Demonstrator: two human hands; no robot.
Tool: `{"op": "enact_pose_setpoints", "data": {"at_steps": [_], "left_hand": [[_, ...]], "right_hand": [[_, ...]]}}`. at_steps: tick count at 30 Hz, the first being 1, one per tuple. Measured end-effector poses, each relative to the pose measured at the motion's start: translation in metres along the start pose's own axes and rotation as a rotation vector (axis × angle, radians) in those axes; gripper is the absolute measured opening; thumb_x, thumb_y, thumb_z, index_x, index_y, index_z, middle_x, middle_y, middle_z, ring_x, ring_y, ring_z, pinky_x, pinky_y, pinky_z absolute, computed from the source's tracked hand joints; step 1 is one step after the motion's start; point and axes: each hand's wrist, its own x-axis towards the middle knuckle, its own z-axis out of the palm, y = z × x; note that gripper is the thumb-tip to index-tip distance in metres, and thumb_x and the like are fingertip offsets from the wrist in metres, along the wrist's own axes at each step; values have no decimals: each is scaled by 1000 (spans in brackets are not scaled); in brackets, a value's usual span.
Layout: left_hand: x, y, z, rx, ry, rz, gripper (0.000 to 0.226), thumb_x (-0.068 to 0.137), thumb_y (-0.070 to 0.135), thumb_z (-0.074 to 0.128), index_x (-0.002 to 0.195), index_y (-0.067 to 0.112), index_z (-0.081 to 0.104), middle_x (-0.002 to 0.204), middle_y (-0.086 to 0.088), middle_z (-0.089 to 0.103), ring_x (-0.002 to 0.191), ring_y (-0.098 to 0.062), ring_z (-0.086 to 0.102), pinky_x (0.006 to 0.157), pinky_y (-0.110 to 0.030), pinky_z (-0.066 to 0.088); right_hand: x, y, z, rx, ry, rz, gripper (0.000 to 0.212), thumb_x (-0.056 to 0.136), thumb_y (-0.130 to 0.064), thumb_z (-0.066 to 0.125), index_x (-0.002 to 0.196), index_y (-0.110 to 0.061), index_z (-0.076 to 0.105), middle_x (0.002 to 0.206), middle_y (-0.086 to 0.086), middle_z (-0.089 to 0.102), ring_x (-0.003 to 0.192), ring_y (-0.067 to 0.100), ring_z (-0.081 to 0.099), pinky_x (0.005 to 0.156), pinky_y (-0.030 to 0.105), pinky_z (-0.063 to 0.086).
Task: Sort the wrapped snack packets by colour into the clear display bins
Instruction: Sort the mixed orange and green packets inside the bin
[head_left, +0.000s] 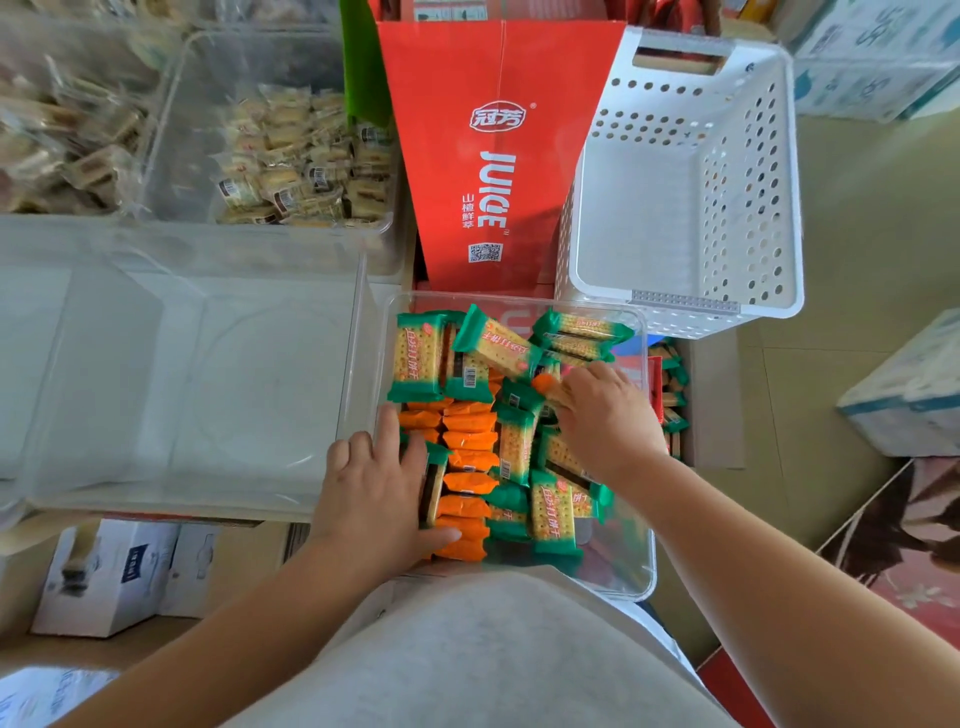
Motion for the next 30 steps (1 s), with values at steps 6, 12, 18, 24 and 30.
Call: {"op": "enact_pose_setpoints", "data": {"at_steps": [6,12,18,24,30], "left_hand": [[0,10,7,27,37,-37,100,74,85,50,148,19,31,165,-19,-8,134,-38,34,108,-46,29],[-10,17,8,-41,159,-198,119,61,76,69,152,9,30,147,-12,36,127,-32,39,101,-45,35],[-12,27,-2,-74,143,-305,77,67,60,68,127,14,53,112,-4,54,105,-24,49,88,-39,40],[-12,35,-5,-76,150,-274,47,80,38,68,121,21,54,110,-3,59,102,-25,54,87,-39,43],[-12,38,-2,-184,179,-207,68,73,21,77,135,16,49,100,-11,64,84,-31,62,74,-43,51]], "right_hand": [[-19,13,-15,35,95,-57,21,89,-30,64,105,-16,64,95,3,63,93,27,58,71,35,45],[-29,41,-12,77,116,-139,23,88,-34,69,96,-13,61,90,5,63,87,30,58,70,37,44],[-32,53,-6,115,98,-233,28,90,-43,59,102,-18,63,97,1,65,91,27,57,77,38,44],[-34,60,1,193,98,-271,33,90,-50,59,106,-21,63,98,-2,66,96,27,54,79,39,41],[-38,66,5,296,124,-296,31,90,-51,54,100,-23,62,93,-8,67,100,26,54,80,37,28]]}}
